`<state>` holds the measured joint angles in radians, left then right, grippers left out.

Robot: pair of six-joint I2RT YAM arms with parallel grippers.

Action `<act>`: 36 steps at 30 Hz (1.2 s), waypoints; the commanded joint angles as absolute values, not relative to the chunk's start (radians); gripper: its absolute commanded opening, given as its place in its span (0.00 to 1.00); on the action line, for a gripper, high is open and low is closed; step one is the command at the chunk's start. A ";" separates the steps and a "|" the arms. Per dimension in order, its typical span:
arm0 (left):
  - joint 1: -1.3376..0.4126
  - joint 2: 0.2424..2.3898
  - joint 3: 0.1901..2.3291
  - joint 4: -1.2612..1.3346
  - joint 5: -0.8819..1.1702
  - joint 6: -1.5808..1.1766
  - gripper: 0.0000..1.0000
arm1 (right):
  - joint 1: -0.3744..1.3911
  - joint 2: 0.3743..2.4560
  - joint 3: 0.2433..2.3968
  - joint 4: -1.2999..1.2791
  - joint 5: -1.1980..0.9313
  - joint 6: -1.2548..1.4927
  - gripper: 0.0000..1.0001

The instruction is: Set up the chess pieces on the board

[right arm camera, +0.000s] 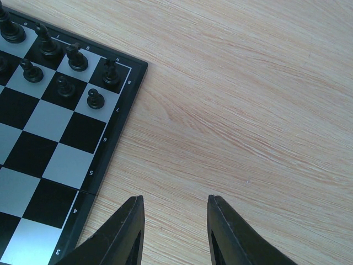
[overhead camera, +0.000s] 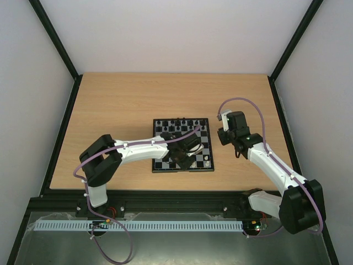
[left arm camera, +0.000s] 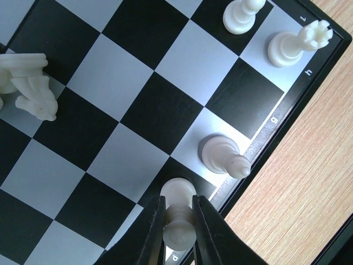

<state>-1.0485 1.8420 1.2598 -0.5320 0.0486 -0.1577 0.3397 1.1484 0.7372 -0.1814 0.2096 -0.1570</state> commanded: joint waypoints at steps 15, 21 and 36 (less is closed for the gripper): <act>-1.065 1.830 1.272 -0.564 0.072 -0.164 0.11 | 0.337 1.157 0.730 -0.198 0.203 -0.159 0.34; -1.067 1.832 1.269 -0.573 0.069 -0.163 0.11 | 0.336 1.157 0.729 -0.198 0.203 -0.160 0.34; -1.069 1.777 1.214 -0.614 -0.005 -0.173 0.10 | 0.337 1.158 0.730 -0.199 0.200 -0.161 0.34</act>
